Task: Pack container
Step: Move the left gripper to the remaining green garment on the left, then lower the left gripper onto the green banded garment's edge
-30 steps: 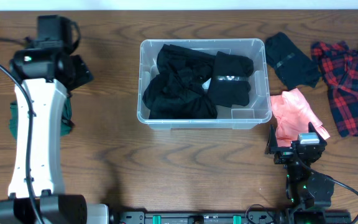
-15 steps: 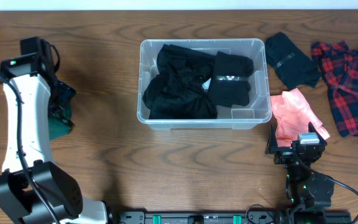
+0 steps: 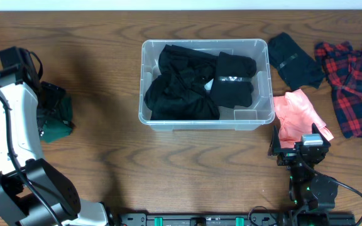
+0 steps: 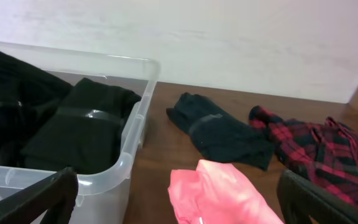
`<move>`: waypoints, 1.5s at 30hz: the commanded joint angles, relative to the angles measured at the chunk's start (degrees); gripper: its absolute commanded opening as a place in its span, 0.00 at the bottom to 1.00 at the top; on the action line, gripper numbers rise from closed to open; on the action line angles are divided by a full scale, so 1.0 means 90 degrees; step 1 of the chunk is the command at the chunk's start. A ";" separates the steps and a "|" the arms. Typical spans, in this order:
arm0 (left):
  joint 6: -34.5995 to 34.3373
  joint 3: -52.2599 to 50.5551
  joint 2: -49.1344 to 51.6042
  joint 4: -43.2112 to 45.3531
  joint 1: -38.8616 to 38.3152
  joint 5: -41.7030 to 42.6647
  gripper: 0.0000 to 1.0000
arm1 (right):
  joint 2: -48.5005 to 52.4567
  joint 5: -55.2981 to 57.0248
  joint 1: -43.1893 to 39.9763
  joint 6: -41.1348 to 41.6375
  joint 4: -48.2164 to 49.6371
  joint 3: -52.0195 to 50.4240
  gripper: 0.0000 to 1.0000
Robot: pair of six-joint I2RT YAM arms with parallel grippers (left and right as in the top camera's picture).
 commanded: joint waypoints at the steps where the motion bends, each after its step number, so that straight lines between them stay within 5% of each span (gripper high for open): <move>1: -0.0056 -0.0396 -0.0049 0.0204 0.0177 0.0143 0.98 | -0.0039 -0.0022 -0.0010 -0.0058 -0.0024 -0.0012 0.99; 22: 0.0729 -0.2472 -0.0049 0.3070 0.0998 0.1586 0.98 | -0.0039 -0.0022 -0.0010 -0.0058 -0.0024 -0.0012 0.99; 28: 0.1532 -0.2470 -0.0114 0.3823 0.0998 0.3118 0.90 | -0.0039 -0.0022 -0.0010 -0.0058 -0.0024 -0.0012 0.99; 45: 0.2103 -0.2397 -0.0665 0.4221 0.0991 0.3436 0.75 | -0.0039 -0.0024 -0.0010 -0.0058 -0.0024 -0.0012 0.99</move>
